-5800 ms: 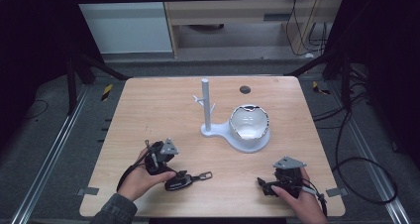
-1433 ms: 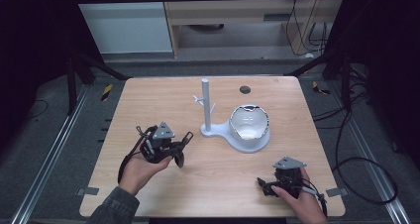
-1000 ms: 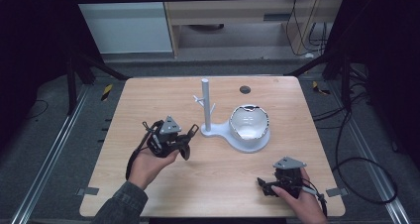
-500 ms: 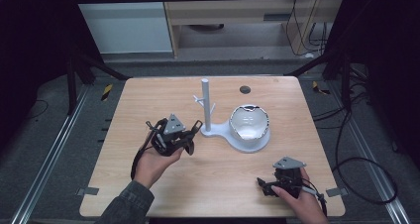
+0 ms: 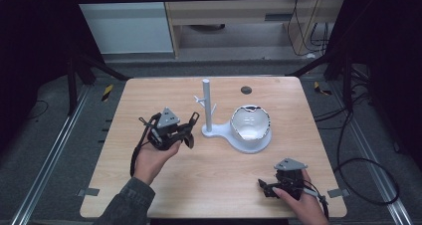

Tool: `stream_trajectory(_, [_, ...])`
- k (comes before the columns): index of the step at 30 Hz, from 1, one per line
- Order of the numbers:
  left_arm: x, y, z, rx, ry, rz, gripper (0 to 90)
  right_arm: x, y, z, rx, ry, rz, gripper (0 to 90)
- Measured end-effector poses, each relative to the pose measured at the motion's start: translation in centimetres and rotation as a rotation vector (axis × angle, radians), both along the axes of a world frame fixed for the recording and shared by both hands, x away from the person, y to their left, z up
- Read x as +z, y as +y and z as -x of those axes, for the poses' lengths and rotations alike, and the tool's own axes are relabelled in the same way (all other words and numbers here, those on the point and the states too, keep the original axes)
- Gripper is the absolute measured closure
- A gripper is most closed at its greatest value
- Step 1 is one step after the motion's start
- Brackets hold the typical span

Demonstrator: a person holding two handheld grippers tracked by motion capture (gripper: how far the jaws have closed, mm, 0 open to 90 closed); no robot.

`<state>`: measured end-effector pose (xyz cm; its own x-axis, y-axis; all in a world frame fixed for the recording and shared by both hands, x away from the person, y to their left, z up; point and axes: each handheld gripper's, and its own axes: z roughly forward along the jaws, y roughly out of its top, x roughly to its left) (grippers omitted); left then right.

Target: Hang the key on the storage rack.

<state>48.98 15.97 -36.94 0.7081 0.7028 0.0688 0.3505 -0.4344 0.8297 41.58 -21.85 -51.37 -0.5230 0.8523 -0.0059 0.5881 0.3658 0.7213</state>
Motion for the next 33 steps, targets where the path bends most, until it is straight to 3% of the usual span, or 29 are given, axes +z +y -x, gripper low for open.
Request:
stream_trajectory(4, [0.8, 0.0, -0.2, 0.015, -0.025, 0.018, 80.3, 0.0, 0.0, 0.0, 0.000, 0.000, 0.000, 0.4])
stream_trajectory(21, [2.0, -0.4, -1.3, 0.060, -0.058, 0.063, 80.2, 0.0, 0.0, 0.0, 0.003, -0.005, 0.004, 0.4])
stream_trajectory(33, [1.4, -1.0, -2.5, 0.073, -0.032, 0.054, 80.1, 0.0, 0.0, 0.0, 0.001, -0.001, -0.002, 0.4])
